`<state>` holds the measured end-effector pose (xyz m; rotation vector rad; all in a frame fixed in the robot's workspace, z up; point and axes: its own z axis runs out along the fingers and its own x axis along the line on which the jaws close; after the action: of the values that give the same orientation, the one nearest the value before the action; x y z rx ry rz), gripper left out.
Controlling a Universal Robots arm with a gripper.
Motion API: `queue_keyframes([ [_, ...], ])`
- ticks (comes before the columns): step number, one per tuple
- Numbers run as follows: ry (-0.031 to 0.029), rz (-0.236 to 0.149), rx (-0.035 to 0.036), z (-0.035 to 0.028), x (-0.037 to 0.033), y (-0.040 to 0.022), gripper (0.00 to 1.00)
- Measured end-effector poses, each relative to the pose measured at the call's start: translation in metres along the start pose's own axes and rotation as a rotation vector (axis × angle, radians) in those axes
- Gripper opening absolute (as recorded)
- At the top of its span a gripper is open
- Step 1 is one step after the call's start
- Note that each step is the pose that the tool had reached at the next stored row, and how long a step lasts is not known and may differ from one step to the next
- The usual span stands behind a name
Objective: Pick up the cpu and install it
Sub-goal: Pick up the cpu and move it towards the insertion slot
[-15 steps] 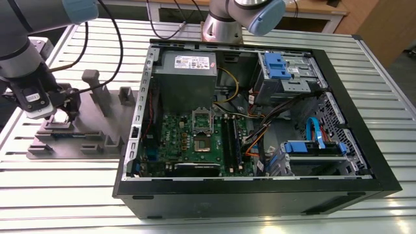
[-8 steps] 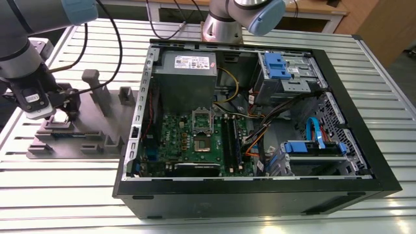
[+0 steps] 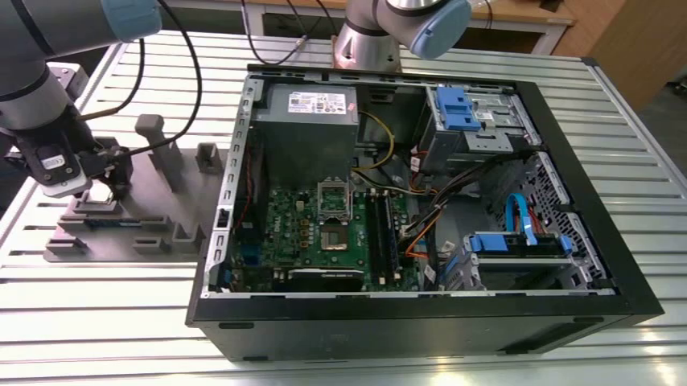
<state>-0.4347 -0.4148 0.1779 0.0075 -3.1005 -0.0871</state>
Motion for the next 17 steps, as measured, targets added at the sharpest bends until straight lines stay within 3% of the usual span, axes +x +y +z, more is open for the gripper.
queue_keyframes([
  [7, 0.0000, 0.000, 0.0000, 0.0001, 0.0000, 0.0000, 0.62],
  [8, 0.0000, 0.000, 0.0000, 0.0001, 0.0000, 0.0000, 0.55],
  [17, 0.0000, 0.000, 0.0000, 0.0001, -0.0008, 0.0000, 0.55],
])
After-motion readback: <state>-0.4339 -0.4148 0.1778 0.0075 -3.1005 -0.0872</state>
